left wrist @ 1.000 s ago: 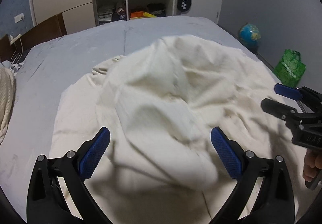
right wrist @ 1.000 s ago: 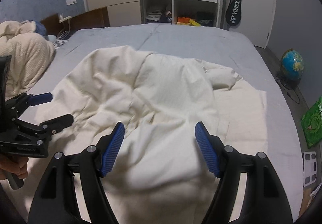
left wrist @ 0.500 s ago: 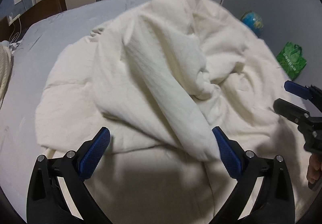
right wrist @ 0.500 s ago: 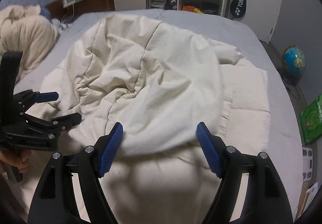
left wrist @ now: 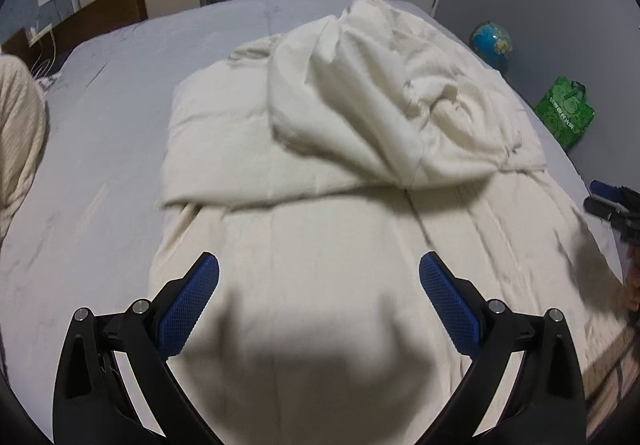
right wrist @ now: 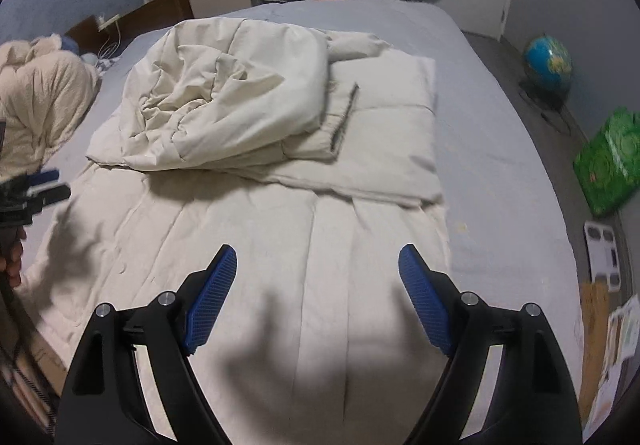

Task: Fold large clothes

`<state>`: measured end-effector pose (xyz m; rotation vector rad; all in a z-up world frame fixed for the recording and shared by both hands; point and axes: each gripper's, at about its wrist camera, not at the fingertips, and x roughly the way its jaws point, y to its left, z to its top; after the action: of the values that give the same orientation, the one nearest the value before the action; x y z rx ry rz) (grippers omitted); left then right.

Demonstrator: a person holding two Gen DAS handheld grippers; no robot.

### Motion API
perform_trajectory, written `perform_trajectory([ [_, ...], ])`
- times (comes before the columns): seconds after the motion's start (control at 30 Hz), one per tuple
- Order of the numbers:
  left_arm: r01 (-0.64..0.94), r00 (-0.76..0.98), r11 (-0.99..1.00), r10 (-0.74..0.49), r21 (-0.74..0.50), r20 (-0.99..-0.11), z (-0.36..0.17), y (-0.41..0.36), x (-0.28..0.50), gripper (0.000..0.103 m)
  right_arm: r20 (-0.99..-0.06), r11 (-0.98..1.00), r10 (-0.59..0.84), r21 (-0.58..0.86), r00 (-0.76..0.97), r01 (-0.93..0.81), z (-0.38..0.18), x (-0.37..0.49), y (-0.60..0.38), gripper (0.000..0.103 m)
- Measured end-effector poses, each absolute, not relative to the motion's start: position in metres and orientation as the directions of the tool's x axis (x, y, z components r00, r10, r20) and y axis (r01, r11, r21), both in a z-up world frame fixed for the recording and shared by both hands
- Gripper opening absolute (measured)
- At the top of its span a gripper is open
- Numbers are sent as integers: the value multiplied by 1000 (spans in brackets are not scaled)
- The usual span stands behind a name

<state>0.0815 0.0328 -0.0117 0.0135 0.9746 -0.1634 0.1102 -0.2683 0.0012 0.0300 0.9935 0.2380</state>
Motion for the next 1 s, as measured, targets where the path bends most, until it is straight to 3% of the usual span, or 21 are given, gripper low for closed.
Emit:
perform_trajectory([
  [0.23, 25, 455, 992, -124, -126, -882, -14, 85, 45, 97, -850, 952, 295, 226, 436, -204, 11, 84, -295, 82],
  [0.57, -140, 295, 962, -185, -234, -937, -30, 152, 6, 97, -915, 935, 348, 354, 203, -7, -26, 54, -376, 82],
  [1.0, -218, 93, 943, -237, -252, -967, -58, 158, -8, 96, -815, 814, 579, 579, 4, 58, -53, 28, -377, 82],
])
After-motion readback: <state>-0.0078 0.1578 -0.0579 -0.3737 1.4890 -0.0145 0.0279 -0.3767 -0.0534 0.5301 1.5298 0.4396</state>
